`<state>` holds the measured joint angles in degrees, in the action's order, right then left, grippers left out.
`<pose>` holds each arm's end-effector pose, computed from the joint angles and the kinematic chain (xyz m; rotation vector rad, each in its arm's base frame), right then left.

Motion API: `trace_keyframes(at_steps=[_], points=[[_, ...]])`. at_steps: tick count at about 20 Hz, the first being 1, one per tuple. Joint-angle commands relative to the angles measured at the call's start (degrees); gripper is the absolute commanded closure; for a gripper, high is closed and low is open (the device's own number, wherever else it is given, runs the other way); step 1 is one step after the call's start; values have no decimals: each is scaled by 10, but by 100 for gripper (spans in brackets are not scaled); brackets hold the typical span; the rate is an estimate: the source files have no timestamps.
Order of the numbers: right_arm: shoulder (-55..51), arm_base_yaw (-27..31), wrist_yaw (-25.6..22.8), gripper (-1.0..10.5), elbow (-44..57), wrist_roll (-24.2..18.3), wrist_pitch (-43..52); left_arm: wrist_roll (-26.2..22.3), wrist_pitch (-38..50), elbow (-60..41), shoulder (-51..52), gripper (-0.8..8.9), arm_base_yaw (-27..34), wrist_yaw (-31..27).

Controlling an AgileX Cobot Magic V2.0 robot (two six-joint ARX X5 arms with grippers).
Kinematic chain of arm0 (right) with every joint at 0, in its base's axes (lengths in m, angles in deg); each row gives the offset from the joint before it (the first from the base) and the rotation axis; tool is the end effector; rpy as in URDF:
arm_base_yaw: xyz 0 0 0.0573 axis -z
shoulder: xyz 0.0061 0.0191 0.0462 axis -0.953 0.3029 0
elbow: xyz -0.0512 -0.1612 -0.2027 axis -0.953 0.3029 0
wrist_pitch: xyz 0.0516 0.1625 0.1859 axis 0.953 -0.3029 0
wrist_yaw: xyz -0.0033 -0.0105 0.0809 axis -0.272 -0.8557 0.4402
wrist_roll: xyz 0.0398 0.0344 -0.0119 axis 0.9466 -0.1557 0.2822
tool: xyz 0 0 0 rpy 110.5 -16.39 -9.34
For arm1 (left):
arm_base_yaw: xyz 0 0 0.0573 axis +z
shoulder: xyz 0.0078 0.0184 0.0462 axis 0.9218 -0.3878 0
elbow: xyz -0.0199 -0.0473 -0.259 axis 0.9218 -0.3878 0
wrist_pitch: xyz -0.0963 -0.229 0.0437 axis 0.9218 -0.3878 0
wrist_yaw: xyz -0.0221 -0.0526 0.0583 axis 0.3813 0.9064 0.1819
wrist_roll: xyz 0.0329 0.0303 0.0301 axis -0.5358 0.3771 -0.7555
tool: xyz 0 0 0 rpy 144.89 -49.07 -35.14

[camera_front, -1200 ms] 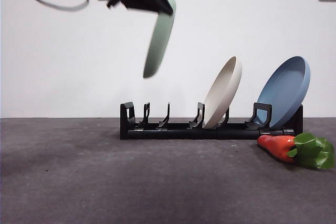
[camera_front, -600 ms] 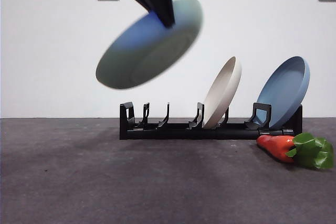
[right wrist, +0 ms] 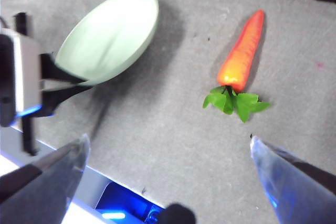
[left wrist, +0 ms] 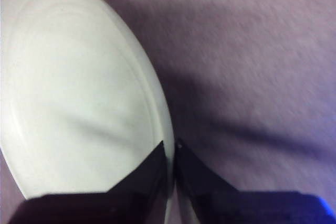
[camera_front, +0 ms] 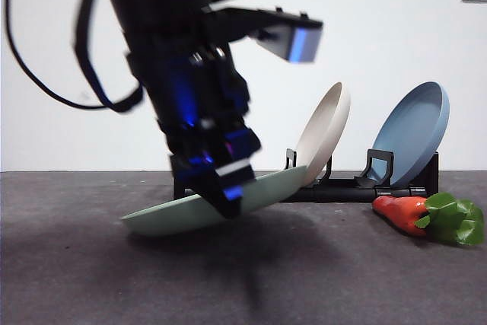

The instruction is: Take the green plate from the plate rack,put the plate on the table,take the carrot from the table,put the carrot in the plate

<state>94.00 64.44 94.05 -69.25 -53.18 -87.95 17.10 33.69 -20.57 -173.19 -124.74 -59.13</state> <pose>0.1219 0.0280 0.3126 0.0223 0.8301 0.5353 0.1792 -0.2644 0.1833 1.0009 0.7193 -0.7705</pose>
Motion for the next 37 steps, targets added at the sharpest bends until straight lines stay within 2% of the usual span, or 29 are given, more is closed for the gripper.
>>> trace_keyframes(at_steps=[1,4,5,7,8,12,15,19,23,26,28,31,35,37], points=[[9,-1,1,257,-2,0,4,-21,15,0,-30,820,-5,-1],[26,-1,0,257,-2,0,7,-11,6,0,-47,805,-5,8],[35,-1,0,257,-2,0,11,-2,4,0,-47,756,-5,21],[56,-1,0,257,-2,0,25,13,5,0,-47,550,-5,33],[68,-1,0,257,-2,3,32,21,5,1,-47,496,-5,33],[129,-1,-2,257,-2,5,71,47,5,6,-37,496,-9,31],[188,-1,-3,258,-2,10,116,101,-21,30,1,496,-14,32],[292,-9,-7,258,-2,16,184,191,-36,63,103,496,-34,33],[390,-30,-72,258,-2,17,240,275,-37,70,219,496,-58,34],[438,-51,-137,264,-2,19,290,303,-48,70,285,496,-78,33],[461,-62,-154,356,-2,24,316,325,-56,70,314,497,-90,32],[485,-68,-160,362,-2,38,341,346,-68,70,336,498,-106,30],[500,-68,-170,539,-2,45,345,369,-73,70,339,498,-122,29],[500,-68,-168,588,-2,45,347,370,-72,70,339,498,-127,29]])
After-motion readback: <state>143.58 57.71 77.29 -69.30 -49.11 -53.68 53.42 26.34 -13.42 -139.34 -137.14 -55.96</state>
